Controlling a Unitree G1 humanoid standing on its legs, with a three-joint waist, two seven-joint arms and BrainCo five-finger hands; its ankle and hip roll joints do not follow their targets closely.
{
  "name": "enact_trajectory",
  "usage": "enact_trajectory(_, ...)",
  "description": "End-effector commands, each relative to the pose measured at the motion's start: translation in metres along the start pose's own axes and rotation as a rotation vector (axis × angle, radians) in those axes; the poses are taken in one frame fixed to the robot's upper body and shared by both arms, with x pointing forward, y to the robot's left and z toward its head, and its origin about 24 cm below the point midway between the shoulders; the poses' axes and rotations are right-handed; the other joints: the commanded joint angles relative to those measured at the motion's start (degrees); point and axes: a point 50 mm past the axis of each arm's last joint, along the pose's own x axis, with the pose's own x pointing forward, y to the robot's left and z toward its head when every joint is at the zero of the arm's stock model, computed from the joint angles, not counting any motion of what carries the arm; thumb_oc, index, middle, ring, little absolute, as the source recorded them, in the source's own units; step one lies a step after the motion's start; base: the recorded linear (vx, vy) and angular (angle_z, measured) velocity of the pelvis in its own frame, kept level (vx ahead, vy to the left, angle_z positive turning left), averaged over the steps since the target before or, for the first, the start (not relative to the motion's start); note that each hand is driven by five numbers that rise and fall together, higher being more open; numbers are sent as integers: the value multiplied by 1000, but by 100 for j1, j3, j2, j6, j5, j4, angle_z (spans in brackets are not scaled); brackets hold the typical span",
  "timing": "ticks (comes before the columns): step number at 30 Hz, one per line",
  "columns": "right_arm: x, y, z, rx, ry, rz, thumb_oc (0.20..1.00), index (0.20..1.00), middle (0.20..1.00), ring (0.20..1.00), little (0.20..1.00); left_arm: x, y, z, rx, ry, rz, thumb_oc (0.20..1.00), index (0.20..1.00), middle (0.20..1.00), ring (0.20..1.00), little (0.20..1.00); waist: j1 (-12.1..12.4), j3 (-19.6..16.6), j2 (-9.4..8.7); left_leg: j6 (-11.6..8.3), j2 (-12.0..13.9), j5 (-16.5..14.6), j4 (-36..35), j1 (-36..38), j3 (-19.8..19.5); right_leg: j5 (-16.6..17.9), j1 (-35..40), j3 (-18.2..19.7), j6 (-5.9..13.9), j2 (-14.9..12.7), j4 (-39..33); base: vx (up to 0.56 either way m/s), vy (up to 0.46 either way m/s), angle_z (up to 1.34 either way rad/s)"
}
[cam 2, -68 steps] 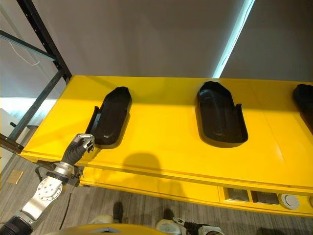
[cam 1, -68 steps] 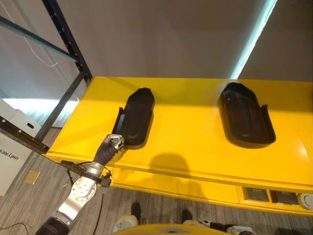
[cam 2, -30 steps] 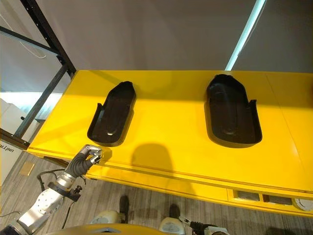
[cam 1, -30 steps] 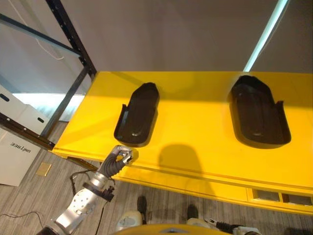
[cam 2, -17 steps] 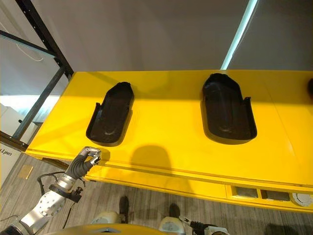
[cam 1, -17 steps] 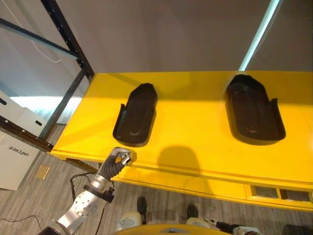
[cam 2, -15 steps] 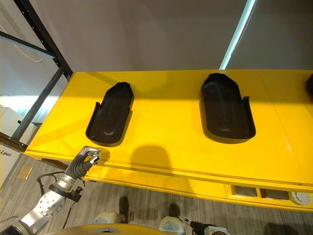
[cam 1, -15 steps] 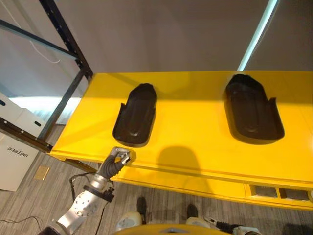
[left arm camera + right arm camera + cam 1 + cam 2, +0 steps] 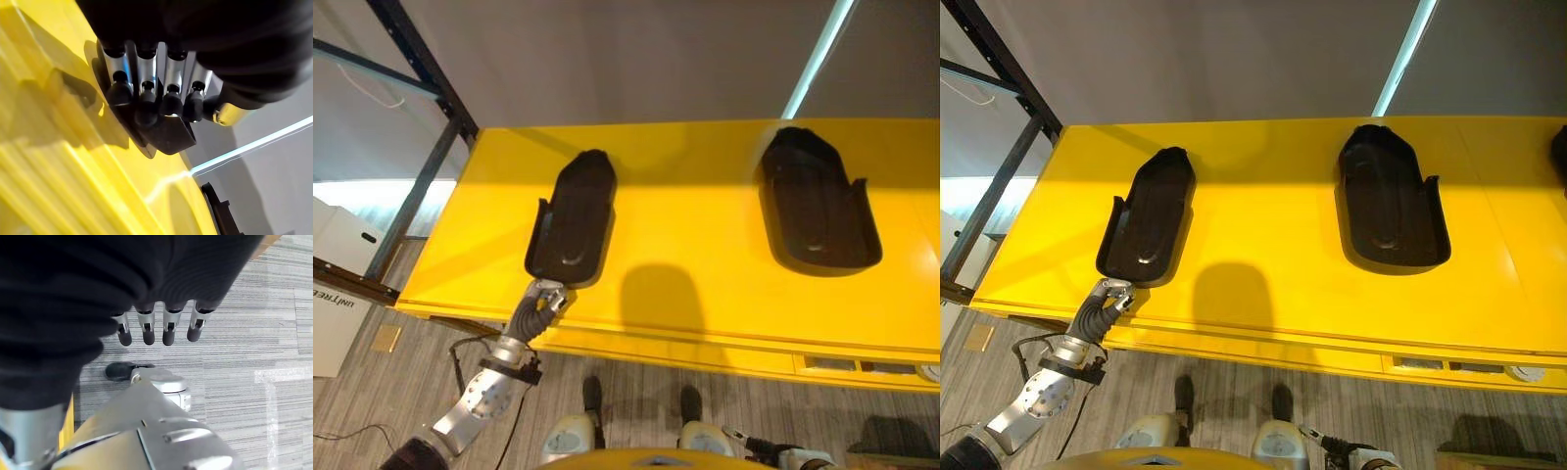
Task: Move parts from the plastic box to the shelf.
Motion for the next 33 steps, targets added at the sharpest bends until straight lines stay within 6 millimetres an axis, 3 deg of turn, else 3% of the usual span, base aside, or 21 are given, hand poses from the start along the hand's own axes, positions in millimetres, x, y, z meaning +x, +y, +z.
enact_trajectory(1, 1, 2, -2, -90, 33, -11, 1000, 1000, 1000, 1000, 1000, 23, 1, 18, 2, -137, 35, 200, 200, 200, 200, 200, -75, 351, -156, -68, 78, -676, 3, 150, 150, -690, 146, -33, -260, 104, 23, 41, -17, -1)
enact_trajectory(14, 2, 9, -8, -118, 40, 8, 1000, 1000, 1000, 1000, 1000, 33, 9, 14, 13, -113, 142, 200, 200, 200, 200, 200, -176, 331, -249, -63, 122, -653, 3, 182, 223, -668, 161, 110, -255, 144, 22, 5, -7, -2)
enact_trajectory(33, 4, 22, -16, -174, 69, 34, 1000, 1000, 1000, 1000, 1000, 46, 3, -10, 39, 7, 217, 200, 200, 200, 200, 200, -318, 170, -417, -63, 181, -664, 3, 302, 370, -672, 282, 277, -232, 211, 22, -2, -6, -4)
